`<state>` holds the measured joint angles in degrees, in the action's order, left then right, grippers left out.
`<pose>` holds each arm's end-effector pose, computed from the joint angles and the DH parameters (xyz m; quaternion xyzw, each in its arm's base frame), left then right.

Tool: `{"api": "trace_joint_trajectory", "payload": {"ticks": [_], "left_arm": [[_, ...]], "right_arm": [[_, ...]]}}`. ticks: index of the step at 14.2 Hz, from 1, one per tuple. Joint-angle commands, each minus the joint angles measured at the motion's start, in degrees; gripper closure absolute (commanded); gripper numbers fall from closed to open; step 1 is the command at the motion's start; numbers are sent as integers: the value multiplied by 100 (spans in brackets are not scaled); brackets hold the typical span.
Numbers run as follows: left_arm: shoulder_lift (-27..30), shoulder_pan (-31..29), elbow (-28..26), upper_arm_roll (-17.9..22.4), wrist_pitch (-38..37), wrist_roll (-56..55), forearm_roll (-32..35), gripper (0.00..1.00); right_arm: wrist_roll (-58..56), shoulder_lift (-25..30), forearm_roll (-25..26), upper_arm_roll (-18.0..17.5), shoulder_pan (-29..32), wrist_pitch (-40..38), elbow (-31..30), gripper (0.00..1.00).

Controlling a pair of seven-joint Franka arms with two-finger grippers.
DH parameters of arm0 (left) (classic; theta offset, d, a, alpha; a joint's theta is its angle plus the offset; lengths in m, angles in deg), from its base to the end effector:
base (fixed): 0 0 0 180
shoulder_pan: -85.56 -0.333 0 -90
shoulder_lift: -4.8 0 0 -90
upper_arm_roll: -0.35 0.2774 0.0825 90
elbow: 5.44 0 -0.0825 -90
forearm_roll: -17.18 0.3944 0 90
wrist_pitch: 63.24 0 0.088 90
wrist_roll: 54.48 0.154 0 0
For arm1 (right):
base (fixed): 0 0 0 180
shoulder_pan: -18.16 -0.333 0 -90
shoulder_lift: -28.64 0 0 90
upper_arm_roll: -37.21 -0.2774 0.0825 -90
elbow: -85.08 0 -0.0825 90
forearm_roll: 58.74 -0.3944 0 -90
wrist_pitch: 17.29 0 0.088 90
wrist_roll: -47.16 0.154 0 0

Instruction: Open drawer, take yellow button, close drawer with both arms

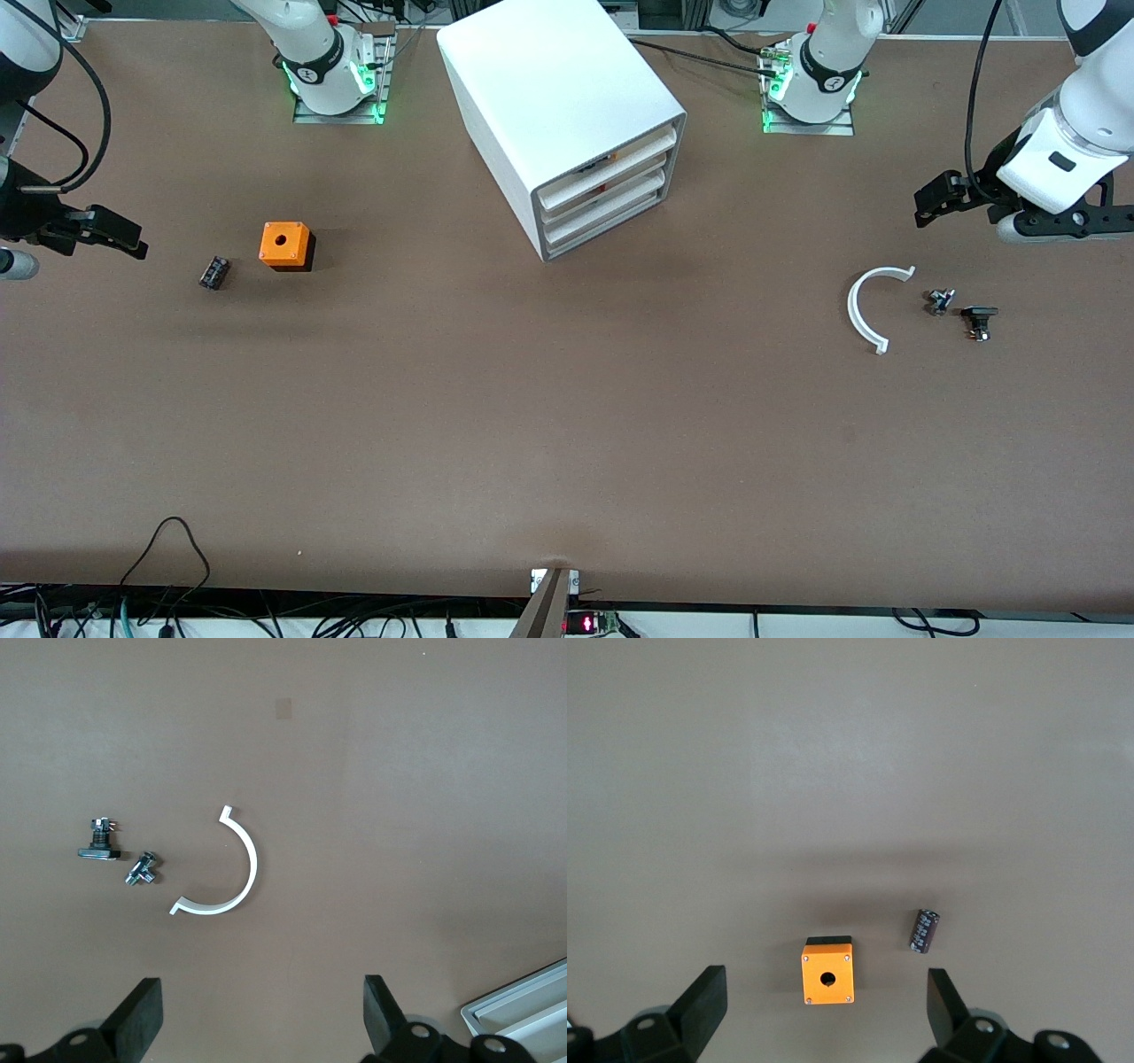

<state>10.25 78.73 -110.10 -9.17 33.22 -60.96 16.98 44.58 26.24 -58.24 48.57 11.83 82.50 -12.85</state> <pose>0.5383 -0.0277 0.4765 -0.9991 -0.0339 0.0241 0.0081 0.5810 -0.0512 0.4628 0.9997 -0.0206 -0.0049 0.0081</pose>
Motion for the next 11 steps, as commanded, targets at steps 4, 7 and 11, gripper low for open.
{"api": "trace_joint_trajectory", "payload": {"ticks": [4, 7, 11], "left_arm": [[-185, -47, 315, -24, -180, 60, 11, 0], [-255, -47, 429, -24, -171, 60, 11, 0], [-394, -29, 647, -50, -179, 52, -34, 0]], "right_arm": [[-58, 20, 29, -2, -27, -4, 64, 0], [-58, 20, 29, -2, -27, -4, 64, 0], [29, 20, 12, -2, -27, -12, 64, 0]]}}
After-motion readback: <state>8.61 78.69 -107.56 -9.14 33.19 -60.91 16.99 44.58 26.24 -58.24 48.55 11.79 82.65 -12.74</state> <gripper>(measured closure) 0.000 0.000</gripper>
